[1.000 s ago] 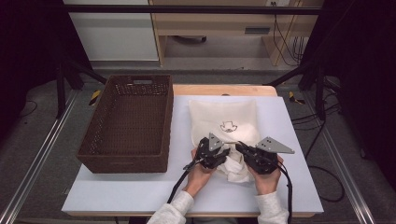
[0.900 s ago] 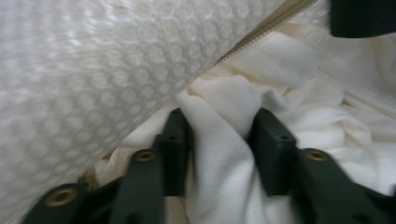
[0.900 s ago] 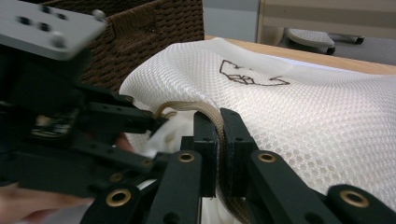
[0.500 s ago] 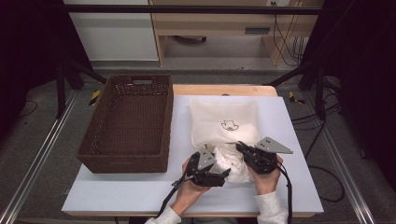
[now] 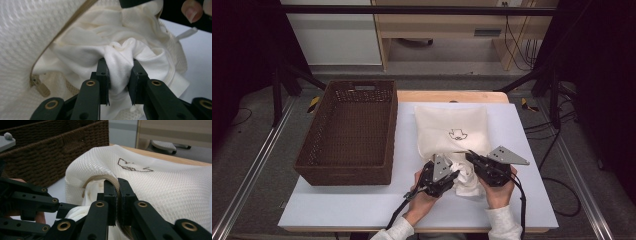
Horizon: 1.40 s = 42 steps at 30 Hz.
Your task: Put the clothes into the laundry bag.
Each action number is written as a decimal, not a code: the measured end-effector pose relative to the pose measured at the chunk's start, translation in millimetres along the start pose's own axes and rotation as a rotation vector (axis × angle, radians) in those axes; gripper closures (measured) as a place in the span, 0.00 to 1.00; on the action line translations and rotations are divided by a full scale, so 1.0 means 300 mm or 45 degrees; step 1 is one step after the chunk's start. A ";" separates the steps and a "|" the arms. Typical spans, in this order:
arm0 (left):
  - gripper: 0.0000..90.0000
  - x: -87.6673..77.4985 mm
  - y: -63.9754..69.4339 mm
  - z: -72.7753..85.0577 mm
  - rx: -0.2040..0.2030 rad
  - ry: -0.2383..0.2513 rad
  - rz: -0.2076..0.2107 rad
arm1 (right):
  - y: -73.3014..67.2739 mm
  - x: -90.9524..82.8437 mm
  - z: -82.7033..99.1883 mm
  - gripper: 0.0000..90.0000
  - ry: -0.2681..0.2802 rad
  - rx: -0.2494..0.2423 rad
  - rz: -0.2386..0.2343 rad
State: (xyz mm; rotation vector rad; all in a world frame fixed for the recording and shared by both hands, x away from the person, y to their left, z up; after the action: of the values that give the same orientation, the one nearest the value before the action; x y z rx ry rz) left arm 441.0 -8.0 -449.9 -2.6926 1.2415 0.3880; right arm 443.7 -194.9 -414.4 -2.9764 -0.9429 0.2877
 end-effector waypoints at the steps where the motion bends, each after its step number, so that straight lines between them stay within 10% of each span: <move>1: 0.81 -0.001 0.001 -0.010 0.007 0.005 -0.002 | -0.005 -0.005 -0.007 0.96 0.008 -0.006 -0.007; 8: 0.80 0.099 -0.045 -0.020 0.070 -0.034 -0.108 | -0.021 -0.012 -0.022 0.96 0.021 -0.014 -0.028; 12: 0.77 0.167 -0.093 0.019 0.017 -0.081 -0.093 | -0.017 0.000 -0.008 0.96 -0.002 -0.010 -0.024; 17: 0.64 0.150 -0.081 0.011 0.055 -0.096 -0.096 | -0.004 0.011 0.008 0.96 -0.020 0.006 -0.026; 22: 0.36 0.065 -0.077 0.015 -0.018 -0.091 -0.021 | 0.002 0.004 0.005 0.96 -0.010 0.003 -0.011; 27: 0.33 0.016 -0.046 0.060 0.010 -0.120 0.036 | 0.003 0.005 0.006 0.96 -0.017 0.004 -0.010; 34: 0.79 0.106 -0.046 0.063 0.035 -0.181 -0.005 | 0.002 0.007 0.005 0.96 -0.019 0.007 -0.012; 42: 0.90 0.138 -0.071 -0.020 0.043 -0.120 -0.004 | 0.005 -0.007 -0.007 0.96 -0.004 0.016 -0.015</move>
State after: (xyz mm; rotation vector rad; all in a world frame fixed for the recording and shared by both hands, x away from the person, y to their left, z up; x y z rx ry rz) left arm 484.2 -25.7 -455.8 -2.6153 1.2069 0.4829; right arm 443.4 -197.2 -412.1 -2.9589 -0.9551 0.2975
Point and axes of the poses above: each handheld gripper's, and its own axes: x roughly forward along the jaws, z roughly out of its underside, y roughly to its right, the point moved 1 cm from there along x, roughly forward along the jaws, and after that the axes turned 9 degrees about y, right-handed, at the moved point
